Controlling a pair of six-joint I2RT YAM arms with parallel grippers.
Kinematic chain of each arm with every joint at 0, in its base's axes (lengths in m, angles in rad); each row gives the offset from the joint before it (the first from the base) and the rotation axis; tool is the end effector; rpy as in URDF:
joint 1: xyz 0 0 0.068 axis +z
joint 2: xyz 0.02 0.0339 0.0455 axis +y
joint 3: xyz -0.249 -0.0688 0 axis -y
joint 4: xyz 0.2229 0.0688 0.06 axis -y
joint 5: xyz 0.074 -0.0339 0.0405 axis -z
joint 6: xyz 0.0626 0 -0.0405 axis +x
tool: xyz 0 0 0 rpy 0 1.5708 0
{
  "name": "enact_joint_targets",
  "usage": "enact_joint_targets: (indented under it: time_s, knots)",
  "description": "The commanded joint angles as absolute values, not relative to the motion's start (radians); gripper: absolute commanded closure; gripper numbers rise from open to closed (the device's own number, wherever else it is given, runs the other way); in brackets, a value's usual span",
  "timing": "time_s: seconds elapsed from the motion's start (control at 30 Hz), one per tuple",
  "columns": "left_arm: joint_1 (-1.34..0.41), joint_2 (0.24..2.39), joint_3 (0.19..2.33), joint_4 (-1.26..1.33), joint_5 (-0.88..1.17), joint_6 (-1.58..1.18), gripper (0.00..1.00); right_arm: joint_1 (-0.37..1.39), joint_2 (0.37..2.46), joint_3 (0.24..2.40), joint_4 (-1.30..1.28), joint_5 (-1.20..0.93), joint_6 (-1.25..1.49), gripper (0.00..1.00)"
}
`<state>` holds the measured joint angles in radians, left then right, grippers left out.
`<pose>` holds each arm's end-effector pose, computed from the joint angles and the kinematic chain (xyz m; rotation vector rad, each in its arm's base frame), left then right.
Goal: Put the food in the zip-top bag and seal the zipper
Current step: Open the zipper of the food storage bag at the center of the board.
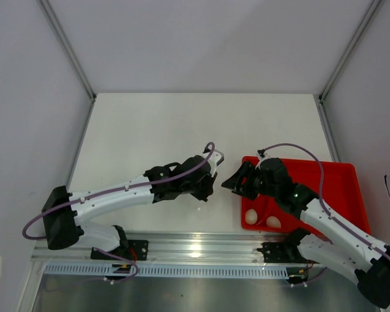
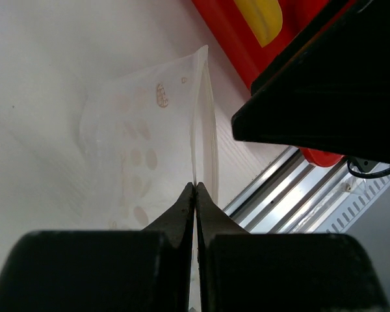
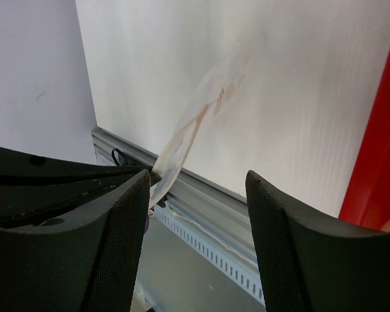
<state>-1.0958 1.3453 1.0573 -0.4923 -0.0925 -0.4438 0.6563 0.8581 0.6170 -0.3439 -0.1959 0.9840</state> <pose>0.1387 -0.2570 0.2545 0.7368 2.3266 -0.6274 0.1517 0.1322 0.2322 0.2640 2.3656 1.0929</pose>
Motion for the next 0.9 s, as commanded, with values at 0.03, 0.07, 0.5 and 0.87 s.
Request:
enact_joint_targets:
  time_s: [0.03, 0.07, 0.5, 0.87]
  knots:
    - [-1.101, 1.313, 1.103, -0.506, -0.061, -0.449, 0.99, 0.698, 0.902, 0.611, -0.253, -0.161, 1.006, 0.37]
    - [-1.101, 1.312, 1.101, -0.506, -0.061, -0.449, 1.00, 0.707, 0.908, 0.611, -0.252, -0.150, 1.011, 0.38]
    - [-1.103, 1.312, 1.120, -0.523, -0.058, -0.453, 0.99, 0.770, 0.928, 0.591, -0.236, -0.086, 1.026, 0.45]
    - [-1.109, 1.316, 1.144, -0.522, -0.015, -0.468, 0.99, 0.772, 0.953, 0.581, -0.210, -0.074, 1.025, 0.50]
